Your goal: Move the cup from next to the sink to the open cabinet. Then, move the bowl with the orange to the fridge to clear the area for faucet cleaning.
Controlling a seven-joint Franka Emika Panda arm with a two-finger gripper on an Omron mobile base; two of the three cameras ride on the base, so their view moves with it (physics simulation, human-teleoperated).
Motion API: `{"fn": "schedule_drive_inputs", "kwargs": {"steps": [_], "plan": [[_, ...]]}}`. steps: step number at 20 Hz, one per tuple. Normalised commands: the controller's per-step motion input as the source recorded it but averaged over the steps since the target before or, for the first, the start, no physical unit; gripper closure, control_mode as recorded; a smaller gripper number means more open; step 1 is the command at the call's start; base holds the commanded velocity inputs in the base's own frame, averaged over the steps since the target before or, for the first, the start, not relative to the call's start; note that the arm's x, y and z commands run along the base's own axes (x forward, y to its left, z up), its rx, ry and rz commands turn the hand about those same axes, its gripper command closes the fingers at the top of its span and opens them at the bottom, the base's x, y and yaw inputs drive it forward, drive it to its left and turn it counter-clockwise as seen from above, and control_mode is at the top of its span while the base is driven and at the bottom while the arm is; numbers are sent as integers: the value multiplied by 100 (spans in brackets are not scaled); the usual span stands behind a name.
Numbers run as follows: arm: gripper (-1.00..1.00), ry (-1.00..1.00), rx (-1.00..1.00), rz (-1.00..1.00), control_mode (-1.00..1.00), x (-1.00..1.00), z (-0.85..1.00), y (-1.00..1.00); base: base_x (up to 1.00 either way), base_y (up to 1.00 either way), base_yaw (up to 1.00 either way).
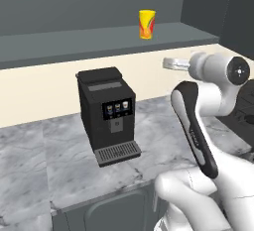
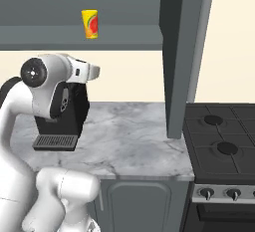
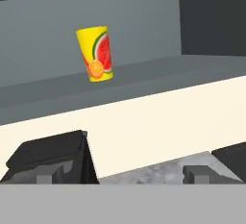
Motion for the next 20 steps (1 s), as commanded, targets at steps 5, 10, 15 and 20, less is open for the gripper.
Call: {"fn": "schedule_drive_inputs", "kwargs": {"steps": [5,10,15,20], "plan": [[-100,0,0,0,100,0,0,0,-100,-36,5],[-100,0,0,0,100,0,0,0,-96,-37,30],[-100,0,0,0,100,0,0,0,-61,-24,53],[-100,0,0,0,100,0,0,0,-49,-17,61]]}}
